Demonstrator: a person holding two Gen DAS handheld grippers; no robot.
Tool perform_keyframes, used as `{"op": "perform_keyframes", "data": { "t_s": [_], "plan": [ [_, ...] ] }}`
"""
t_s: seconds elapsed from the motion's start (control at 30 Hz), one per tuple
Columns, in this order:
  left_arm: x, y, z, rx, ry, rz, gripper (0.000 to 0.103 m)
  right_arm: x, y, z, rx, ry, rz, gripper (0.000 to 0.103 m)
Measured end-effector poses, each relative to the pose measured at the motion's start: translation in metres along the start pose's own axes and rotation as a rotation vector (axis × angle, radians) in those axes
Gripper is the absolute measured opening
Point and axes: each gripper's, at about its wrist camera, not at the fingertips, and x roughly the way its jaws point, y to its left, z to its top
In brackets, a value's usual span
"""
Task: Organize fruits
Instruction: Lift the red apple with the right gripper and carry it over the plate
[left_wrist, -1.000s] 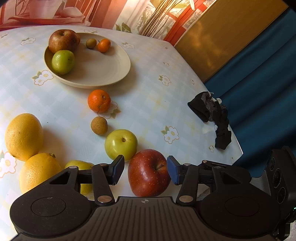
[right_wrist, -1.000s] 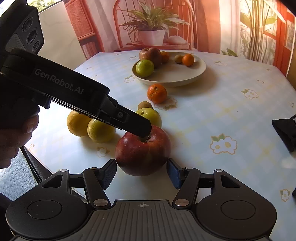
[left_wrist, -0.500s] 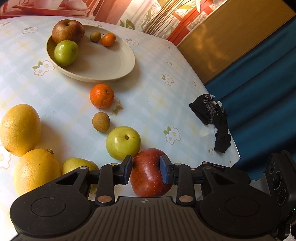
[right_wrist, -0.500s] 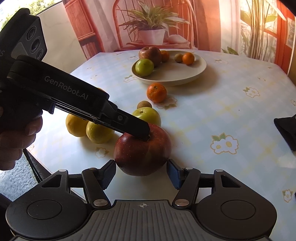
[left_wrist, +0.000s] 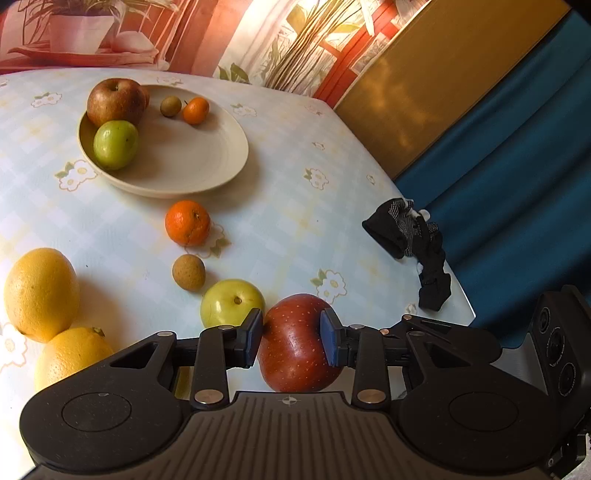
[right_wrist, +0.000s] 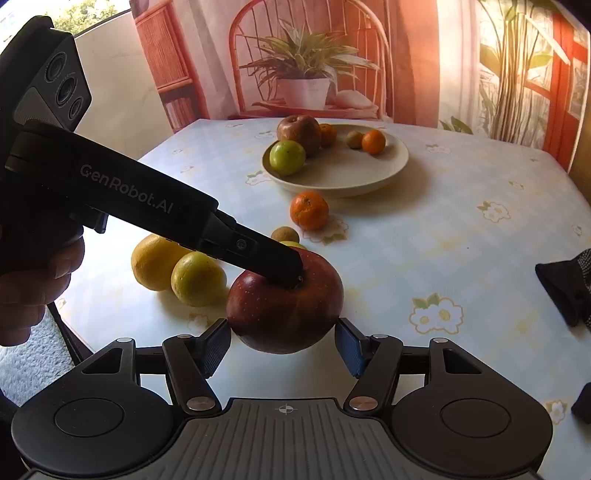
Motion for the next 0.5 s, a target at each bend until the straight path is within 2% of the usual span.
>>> {"op": "perform_keyframes", "data": {
  "t_s": [0.3,0.5],
  "plan": [
    [-0.030,-0.007,0.056,0.000,-0.156,0.011,0.036,-0.012,-0.005,0.073,-0.149,-0.089,-0.017,0.058],
    [-0.033,-0.003,0.104,0.021,-0.232,0.046,0.036,0.004,-0.016,0.123,-0.225,-0.151,-0.021,0.058]
  ]
}}
